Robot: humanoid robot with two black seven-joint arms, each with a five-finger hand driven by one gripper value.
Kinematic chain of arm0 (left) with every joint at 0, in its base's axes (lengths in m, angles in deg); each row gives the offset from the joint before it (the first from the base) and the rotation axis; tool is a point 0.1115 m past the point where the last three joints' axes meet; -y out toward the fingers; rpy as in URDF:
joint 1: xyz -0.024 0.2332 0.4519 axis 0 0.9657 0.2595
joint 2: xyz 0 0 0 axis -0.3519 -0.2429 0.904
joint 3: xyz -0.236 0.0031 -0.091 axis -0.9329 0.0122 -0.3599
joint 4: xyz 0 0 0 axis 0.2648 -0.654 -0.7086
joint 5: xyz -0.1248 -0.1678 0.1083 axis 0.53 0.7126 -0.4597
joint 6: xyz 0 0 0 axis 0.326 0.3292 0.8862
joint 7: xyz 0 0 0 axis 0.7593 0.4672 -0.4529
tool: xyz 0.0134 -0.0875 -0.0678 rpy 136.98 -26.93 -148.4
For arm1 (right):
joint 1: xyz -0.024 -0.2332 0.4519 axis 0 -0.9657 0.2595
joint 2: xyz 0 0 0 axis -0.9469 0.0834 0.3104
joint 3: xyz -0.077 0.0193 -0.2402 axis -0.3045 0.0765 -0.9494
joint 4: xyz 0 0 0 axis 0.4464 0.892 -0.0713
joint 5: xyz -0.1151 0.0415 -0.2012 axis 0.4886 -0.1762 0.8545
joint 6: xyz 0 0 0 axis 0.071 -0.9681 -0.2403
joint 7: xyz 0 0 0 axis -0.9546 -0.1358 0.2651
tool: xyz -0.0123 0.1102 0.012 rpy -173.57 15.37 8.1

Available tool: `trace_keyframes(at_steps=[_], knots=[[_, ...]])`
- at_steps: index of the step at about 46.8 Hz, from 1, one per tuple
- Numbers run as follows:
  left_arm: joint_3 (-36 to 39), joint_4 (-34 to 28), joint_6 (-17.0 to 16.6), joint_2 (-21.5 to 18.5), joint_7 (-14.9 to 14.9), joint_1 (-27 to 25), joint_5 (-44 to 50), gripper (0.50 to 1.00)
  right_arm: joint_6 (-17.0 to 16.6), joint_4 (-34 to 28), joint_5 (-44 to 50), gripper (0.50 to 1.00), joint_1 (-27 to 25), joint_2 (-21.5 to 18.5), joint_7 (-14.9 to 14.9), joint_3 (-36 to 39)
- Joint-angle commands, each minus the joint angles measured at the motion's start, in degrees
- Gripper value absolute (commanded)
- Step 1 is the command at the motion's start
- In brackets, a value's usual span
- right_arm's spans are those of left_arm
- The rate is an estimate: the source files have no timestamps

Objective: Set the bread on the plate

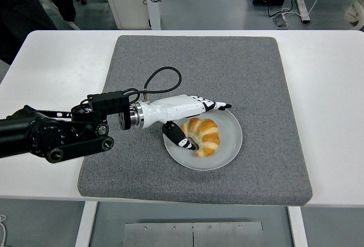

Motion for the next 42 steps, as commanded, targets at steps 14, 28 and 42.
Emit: trace_keyframes(at_steps=[14, 28, 42], knots=[[-14.1, 0.0, 10.9, -4.9, 0.5, 0.8, 11.4, 0.963, 0.0, 0.0, 0.0, 1.000, 0.0, 0.0, 0.0, 0.0], [-19.2, 0.5, 10.9, -8.2, -0.1, 2.4, 28.2, 0.963, 0.0, 0.0, 0.0, 1.000, 0.0, 0.0, 0.0, 0.0], [-25.6, 8.2, 9.0, -5.5, -0.3, 6.0, 41.7, 0.963, 0.0, 0.0, 0.0, 1.000, 0.0, 0.0, 0.0, 0.0]])
